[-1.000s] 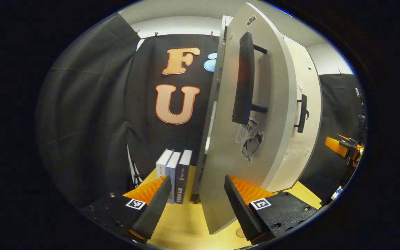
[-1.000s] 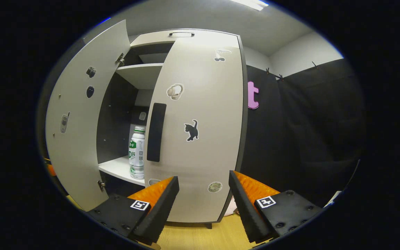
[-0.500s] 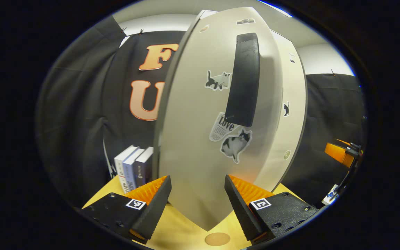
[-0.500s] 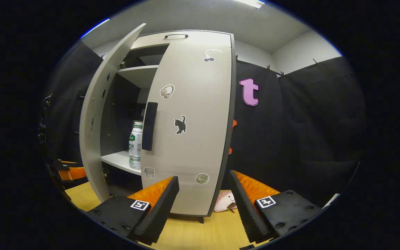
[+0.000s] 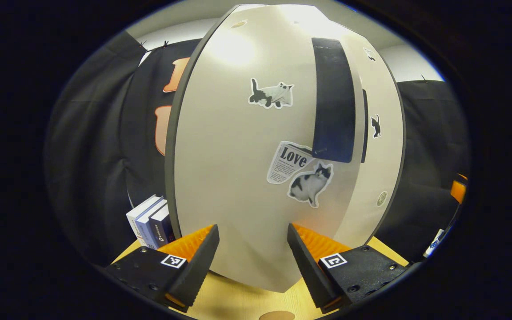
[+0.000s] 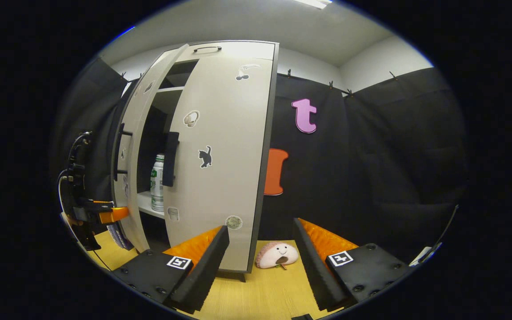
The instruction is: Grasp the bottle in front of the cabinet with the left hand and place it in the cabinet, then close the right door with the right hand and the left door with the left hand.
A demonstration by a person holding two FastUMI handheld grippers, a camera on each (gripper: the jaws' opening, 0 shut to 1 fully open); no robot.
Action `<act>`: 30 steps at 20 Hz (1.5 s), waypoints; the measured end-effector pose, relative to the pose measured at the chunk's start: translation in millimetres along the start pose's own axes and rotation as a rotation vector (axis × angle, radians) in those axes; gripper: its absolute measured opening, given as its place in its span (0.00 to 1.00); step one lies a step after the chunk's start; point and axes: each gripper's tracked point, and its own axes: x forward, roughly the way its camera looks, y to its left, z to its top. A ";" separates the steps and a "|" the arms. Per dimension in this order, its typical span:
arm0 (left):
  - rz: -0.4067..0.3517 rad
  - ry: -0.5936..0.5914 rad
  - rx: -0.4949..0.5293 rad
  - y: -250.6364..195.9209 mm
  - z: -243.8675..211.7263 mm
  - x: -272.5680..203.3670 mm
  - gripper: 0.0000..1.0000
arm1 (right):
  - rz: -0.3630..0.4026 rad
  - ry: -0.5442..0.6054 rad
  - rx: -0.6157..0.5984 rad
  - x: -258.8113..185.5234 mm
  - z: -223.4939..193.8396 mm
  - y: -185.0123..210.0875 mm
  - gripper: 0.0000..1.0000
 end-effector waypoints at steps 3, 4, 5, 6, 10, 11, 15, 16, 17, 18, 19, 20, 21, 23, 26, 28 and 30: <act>0.013 0.001 0.014 -5.7 -0.1 11.4 0.95 | 0.009 0.014 0.006 -0.5 -4.2 -1.5 0.96; 0.017 -0.002 0.025 -9.1 0.6 15.5 0.95 | 0.010 0.017 0.003 -0.5 -5.4 -1.8 0.96; 0.021 -0.003 0.032 -11.2 1.4 20.6 0.94 | 0.010 0.020 0.000 -0.7 -6.1 -1.8 0.96; 0.023 -0.006 0.035 -10.1 1.4 22.1 0.95 | 0.010 0.022 -0.001 -1.4 -6.4 -2.2 0.96; 0.024 -0.005 0.031 -13.6 1.1 38.0 0.95 | 0.007 0.030 0.001 -5.3 -7.0 -5.6 0.96; 0.025 -0.005 0.031 -15.6 0.7 41.5 0.95 | 0.005 0.031 -0.001 -6.2 -6.8 -6.6 0.96; 0.018 0.037 0.018 -28.0 -9.3 52.4 0.95 | -0.005 0.038 -0.004 -9.8 -8.7 -11.8 0.96; 0.009 0.046 0.005 -33.7 -9.5 48.7 0.95 | -0.003 0.043 -0.001 -12.1 -9.6 -11.8 0.96; 0.000 0.044 -0.009 -38.3 -6.1 41.4 0.95 | 0.001 0.047 0.003 -12.9 -9.2 -11.3 0.96; -0.005 0.040 -0.018 -40.4 -1.5 31.2 0.95 | 0.006 0.045 0.006 -15.7 -7.7 -11.6 0.96; -0.007 0.040 -0.021 -40.2 3.7 19.0 0.95 | 0.010 0.044 0.006 -16.6 -4.8 -12.1 0.96; -0.008 0.037 -0.025 -39.0 8.8 6.2 0.95 | 0.012 0.042 0.007 -18.5 -2.4 -13.3 0.96; -0.005 0.030 -0.035 -36.2 15.7 -8.1 0.95 | 0.013 0.045 0.009 -18.8 0.0 -15.0 0.96; -0.001 0.007 -0.052 -28.4 31.1 -38.4 0.95 | 0.016 0.061 0.013 -22.2 2.1 -17.7 0.96; 0.025 -0.040 -0.037 -8.8 60.9 -89.3 0.95 | 0.024 0.059 0.027 -29.0 12.0 -22.5 0.96; 0.041 -0.085 -0.022 2.0 87.1 -123.1 0.95 | 0.017 0.046 0.016 -35.4 21.0 -28.8 0.96; 0.060 -0.123 -0.035 11.7 109.3 -154.8 0.95 | 0.018 0.026 0.010 -42.7 34.4 -33.6 0.96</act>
